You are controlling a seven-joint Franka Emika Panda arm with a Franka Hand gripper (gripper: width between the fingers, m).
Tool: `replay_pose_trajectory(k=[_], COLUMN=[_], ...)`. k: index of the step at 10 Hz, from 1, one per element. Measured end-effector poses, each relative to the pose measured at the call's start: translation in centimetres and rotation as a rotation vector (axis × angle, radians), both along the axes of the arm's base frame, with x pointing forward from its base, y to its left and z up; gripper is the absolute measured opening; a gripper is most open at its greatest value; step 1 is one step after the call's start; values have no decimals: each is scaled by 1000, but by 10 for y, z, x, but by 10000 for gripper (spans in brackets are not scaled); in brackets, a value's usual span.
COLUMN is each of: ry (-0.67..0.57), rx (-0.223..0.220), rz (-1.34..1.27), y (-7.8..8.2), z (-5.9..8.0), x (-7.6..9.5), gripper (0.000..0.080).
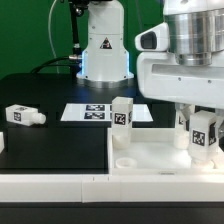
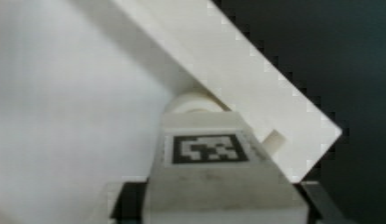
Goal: Assemble square table
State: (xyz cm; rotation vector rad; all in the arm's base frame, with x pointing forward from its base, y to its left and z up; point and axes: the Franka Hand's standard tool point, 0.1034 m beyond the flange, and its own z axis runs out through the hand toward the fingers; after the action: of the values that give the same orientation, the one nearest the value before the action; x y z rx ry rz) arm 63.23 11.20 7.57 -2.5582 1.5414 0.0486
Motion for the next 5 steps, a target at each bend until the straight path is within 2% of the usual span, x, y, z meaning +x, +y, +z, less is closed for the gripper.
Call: replay_pose_trajectory(k=[1, 3, 4, 5], ry=[-9, -39, -44, -52], rx=[17, 13, 10, 2], rz=[-151, -186, -149, -95], y=[5, 7, 6, 6], z=[0, -1, -2, -1], x=[2, 1, 1, 1], gripper=[282, 284, 400, 400])
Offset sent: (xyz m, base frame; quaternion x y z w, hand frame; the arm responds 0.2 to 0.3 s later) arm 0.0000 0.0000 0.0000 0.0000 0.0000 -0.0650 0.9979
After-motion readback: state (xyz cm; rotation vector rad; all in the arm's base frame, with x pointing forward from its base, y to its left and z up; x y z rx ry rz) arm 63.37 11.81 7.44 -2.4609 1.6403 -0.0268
